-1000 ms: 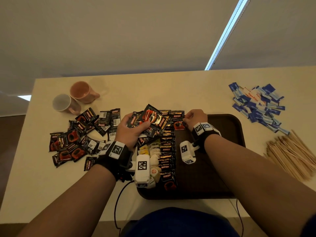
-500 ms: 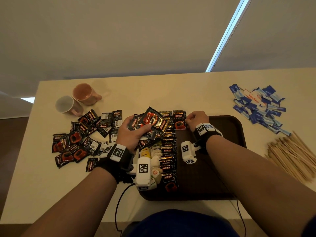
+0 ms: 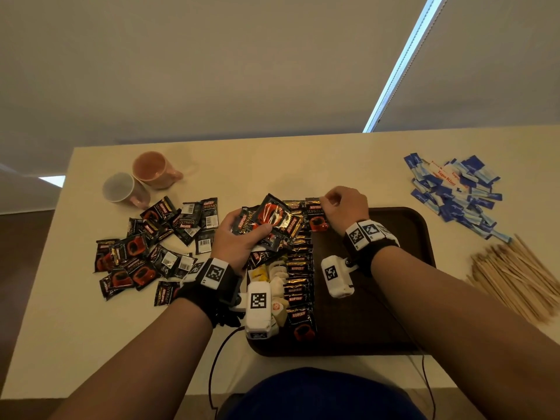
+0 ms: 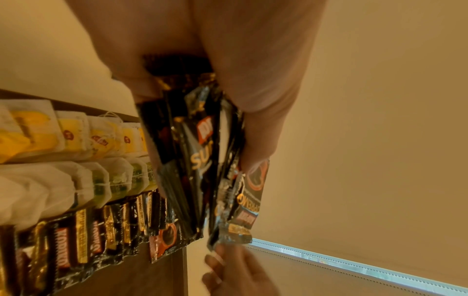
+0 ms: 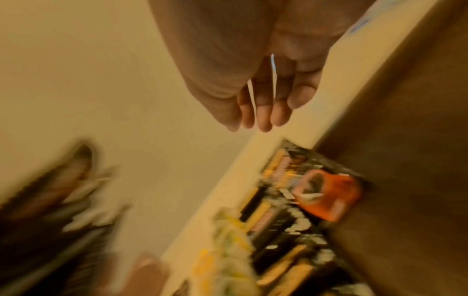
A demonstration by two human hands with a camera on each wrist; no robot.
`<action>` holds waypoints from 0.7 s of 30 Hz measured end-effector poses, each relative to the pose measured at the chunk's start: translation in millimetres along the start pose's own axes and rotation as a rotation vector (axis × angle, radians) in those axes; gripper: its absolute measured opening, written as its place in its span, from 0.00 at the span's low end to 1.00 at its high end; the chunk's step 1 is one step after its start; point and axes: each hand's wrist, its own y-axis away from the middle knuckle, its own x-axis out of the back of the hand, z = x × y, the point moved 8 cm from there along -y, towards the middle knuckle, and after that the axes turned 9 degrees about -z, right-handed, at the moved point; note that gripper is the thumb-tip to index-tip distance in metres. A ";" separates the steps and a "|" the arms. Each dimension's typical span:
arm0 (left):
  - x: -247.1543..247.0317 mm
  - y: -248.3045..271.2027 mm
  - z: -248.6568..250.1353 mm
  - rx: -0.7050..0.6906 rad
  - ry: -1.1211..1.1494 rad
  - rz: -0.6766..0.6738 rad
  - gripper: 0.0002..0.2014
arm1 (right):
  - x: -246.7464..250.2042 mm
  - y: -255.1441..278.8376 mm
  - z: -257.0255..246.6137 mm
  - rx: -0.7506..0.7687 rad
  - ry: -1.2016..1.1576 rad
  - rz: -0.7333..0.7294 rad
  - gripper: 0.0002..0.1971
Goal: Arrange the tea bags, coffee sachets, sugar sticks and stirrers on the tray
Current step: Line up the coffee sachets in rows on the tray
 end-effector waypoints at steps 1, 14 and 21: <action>-2.2 1.9 2.3 -0.001 0.003 -0.005 0.60 | 1.8 7.7 -19.0 0.089 -0.030 -0.015 0.12; -11.3 18.8 5.0 0.042 0.049 -0.081 0.46 | -10.3 48.2 -49.2 0.063 -0.362 -0.292 0.10; 0.4 20.6 1.7 0.065 0.092 -0.032 0.56 | 3.9 51.4 -19.8 -0.121 -0.872 -0.196 0.05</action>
